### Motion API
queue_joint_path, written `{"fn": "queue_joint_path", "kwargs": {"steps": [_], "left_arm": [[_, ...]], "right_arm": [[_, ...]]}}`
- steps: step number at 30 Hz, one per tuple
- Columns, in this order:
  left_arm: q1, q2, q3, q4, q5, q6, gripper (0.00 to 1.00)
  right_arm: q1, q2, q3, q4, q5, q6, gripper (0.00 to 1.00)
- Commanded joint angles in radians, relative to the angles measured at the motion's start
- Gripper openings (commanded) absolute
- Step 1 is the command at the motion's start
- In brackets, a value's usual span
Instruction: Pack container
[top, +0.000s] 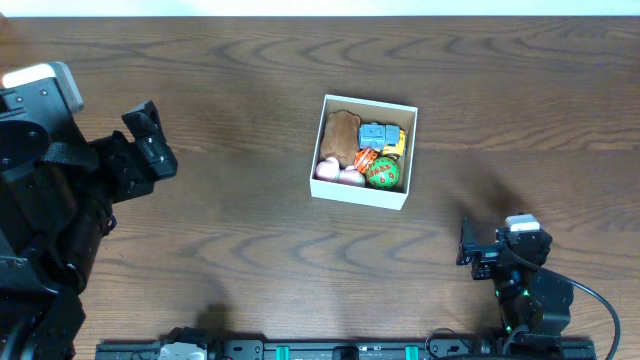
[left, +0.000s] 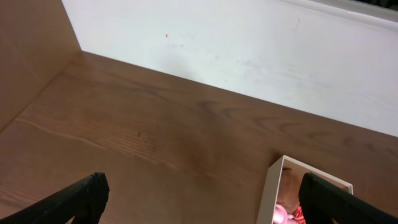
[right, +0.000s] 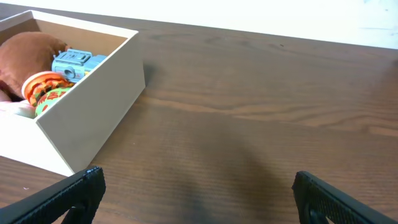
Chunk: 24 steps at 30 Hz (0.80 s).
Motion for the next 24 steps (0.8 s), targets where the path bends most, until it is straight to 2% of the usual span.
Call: {"fn": "queue_joint_path", "kwargs": {"steps": [1, 15, 20, 24], "left_arm": [[0.005, -0.001, -0.002, -0.001, -0.012, -0.009, 0.98], [0.042, -0.014, -0.039, -0.01, -0.037, 0.028, 0.98], [0.112, -0.109, -0.244, 0.12, -0.021, 0.028, 0.98], [0.138, -0.223, -0.506, 0.361, 0.036, 0.051, 0.98]], "right_arm": [[-0.011, -0.01, -0.009, 0.001, 0.002, 0.012, 0.99], [-0.011, -0.01, -0.009, 0.002, 0.002, 0.012, 0.99], [-0.011, -0.01, -0.009, 0.001, 0.002, 0.012, 0.99], [-0.011, -0.01, -0.009, 0.002, 0.002, 0.012, 0.99]]}}
